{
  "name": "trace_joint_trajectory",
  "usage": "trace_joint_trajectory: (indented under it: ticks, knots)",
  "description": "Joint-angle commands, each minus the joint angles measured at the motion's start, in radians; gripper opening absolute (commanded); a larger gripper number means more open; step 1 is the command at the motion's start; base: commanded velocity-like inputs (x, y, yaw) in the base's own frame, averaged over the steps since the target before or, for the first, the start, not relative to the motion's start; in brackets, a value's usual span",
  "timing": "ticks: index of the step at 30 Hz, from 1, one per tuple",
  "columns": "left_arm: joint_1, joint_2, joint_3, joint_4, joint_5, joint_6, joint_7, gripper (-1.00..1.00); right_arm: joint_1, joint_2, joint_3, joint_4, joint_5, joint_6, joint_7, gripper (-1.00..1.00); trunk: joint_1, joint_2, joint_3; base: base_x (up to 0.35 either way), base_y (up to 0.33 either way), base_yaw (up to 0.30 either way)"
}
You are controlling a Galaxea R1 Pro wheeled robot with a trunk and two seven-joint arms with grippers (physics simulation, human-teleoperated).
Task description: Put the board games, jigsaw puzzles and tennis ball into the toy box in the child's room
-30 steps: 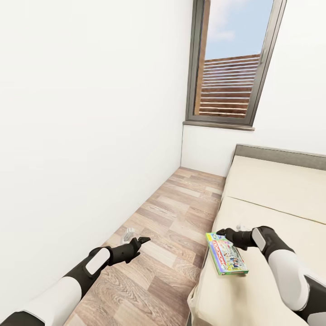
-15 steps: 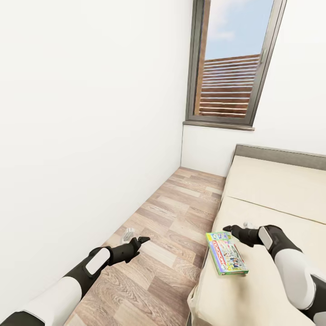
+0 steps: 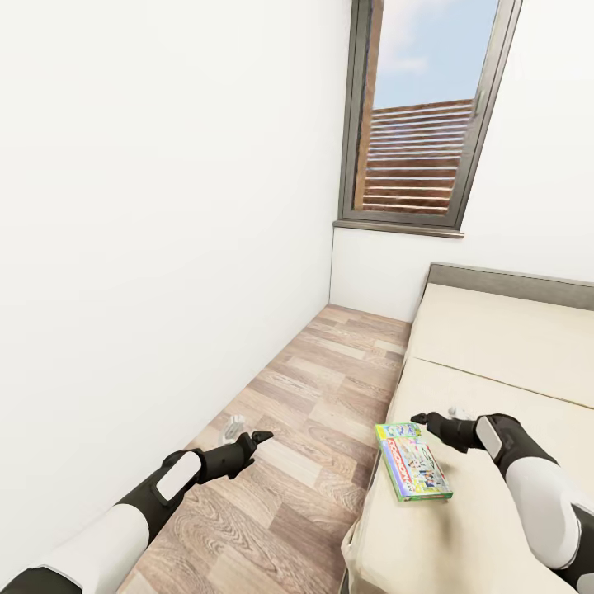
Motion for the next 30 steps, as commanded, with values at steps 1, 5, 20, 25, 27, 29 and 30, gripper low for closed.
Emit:
trace_joint_trajectory:
  ticks: [1, 5, 20, 25, 27, 29, 30]
  knots:
    - [-0.001, 0.001, -0.004, 0.000, 0.004, 0.001, -0.002, 1.00, 0.001, 0.001, -0.006, 0.000, 0.008, 0.001, 0.006, 1.00, 0.000, 0.000, -0.001, 0.000, 0.000, 0.000]
    - [-0.001, 0.000, -0.004, 0.000, 0.004, 0.001, -0.002, 1.00, 0.005, 0.001, -0.005, 0.002, 0.010, -0.011, 0.007, 1.00, 0.000, 0.000, -0.001, 0.000, 0.000, 0.000]
    - [-0.001, 0.002, -0.004, 0.000, 0.004, 0.001, -0.002, 1.00, 0.008, 0.003, -0.004, 0.049, 0.015, -0.014, 0.008, 1.00, 0.000, 0.000, -0.001, 0.000, 0.000, 0.000]
    - [-0.001, 0.003, -0.004, 0.000, 0.004, 0.000, -0.002, 1.00, 0.008, 0.005, -0.003, 0.067, 0.018, -0.014, 0.008, 1.00, 0.000, 0.000, -0.001, 0.000, 0.000, 0.000]
    - [0.000, 0.004, -0.004, 0.000, 0.004, 0.000, -0.002, 1.00, 0.008, 0.005, -0.003, 0.069, 0.019, -0.014, 0.008, 1.00, 0.000, 0.000, -0.001, 0.000, 0.000, 0.000]
    - [-0.001, 0.004, -0.004, 0.000, 0.004, 0.000, -0.002, 1.00, 0.008, 0.007, -0.003, 0.071, 0.019, -0.014, 0.008, 1.00, 0.000, 0.000, -0.001, 0.000, 0.000, 0.026]
    - [-0.001, 0.004, -0.004, 0.000, 0.004, 0.000, -0.002, 1.00, 0.009, 0.007, -0.003, 0.071, 0.019, -0.014, 0.008, 1.00, 0.000, 0.000, -0.001, 0.000, 0.000, 0.075]
